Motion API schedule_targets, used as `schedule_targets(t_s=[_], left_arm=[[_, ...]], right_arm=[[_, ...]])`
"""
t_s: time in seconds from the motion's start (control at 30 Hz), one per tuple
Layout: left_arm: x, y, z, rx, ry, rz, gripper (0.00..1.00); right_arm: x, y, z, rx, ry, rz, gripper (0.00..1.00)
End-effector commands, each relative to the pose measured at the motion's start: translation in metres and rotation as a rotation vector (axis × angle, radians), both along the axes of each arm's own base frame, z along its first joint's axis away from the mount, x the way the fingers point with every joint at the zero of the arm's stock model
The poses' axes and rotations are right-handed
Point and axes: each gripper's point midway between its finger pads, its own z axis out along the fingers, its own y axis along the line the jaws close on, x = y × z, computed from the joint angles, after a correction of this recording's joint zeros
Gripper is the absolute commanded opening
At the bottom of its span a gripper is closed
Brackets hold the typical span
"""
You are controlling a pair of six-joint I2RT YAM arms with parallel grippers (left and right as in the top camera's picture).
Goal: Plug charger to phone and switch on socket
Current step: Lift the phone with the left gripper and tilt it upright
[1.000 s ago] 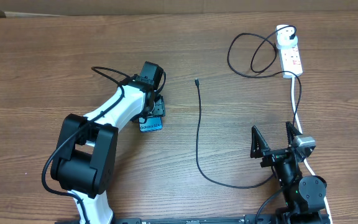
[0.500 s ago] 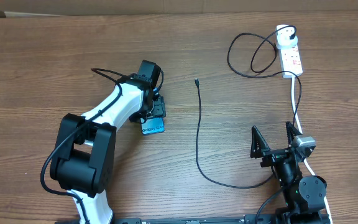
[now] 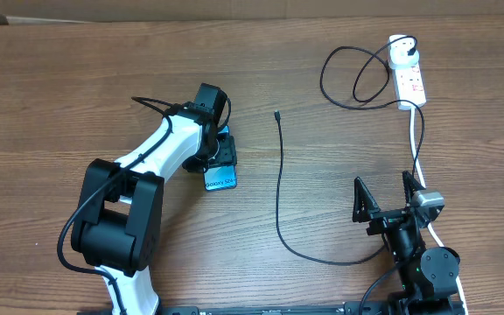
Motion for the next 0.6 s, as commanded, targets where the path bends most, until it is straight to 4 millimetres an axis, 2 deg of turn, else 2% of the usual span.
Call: schedule_targets(t_s=[0.0,0.57], left_arm=[[0.0052,-0.0029,0.0014,-0.018,-0.004,-0.015,0.6],[0.0021,-0.009,0.0029,-0.058,0.013,-0.02,0.6]], right_arm=[[0.0,0.0023,-0.0029,-0.004,0.0,0.011,1.0],[0.0,0.0023,-0.0029,-0.004,0.0,0.011,1.0]])
